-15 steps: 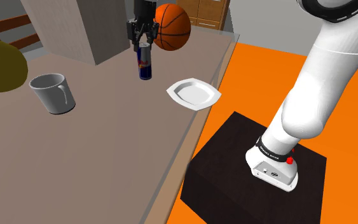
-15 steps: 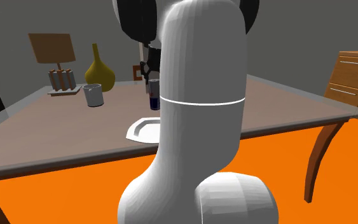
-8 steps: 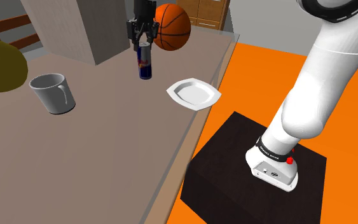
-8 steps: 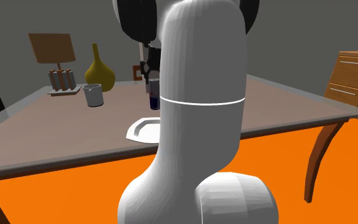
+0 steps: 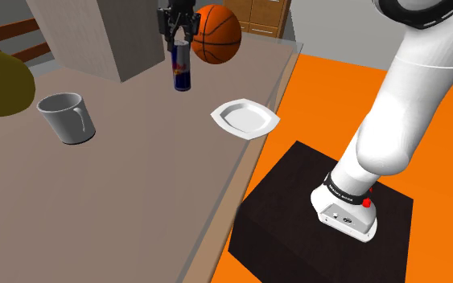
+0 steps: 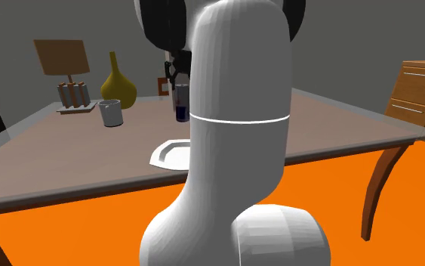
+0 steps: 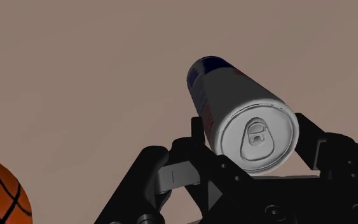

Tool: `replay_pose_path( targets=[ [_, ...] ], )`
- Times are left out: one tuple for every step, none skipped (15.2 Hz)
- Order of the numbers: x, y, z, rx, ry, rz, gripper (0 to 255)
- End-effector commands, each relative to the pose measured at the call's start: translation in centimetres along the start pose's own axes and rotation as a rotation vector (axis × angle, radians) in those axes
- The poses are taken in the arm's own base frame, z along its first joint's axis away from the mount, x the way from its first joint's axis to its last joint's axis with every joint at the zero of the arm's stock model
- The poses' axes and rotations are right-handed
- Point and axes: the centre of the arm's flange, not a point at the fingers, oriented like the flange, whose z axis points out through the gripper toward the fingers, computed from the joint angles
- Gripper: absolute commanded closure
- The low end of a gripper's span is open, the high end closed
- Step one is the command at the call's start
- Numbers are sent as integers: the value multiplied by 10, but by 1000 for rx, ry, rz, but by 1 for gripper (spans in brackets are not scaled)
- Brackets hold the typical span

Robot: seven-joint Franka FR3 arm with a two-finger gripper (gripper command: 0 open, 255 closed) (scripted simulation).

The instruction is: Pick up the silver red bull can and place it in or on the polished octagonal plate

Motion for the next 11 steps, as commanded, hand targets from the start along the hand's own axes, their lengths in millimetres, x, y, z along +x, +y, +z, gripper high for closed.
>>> replay_pose_path(
  targets=[
    [1, 0, -11, 0, 0, 0, 255],
    [1, -1, -16, 0, 0, 0, 255],
    [1, -1, -21, 0, 0, 0, 255],
    [1, -2, -26, 0, 0, 0, 255],
    [1, -3, -31, 0, 0, 0, 255],
    [1, -4, -37, 0, 0, 0, 255],
    [2, -5, -42, 0, 0, 0, 255],
    [2, -5, -47, 0, 0, 0, 255],
    [-11, -4, -51, 0, 0, 0, 255],
    [-24, -4, -54, 0, 0, 0, 255],
    [-36, -3, -58, 0, 0, 0, 255]
  ],
)
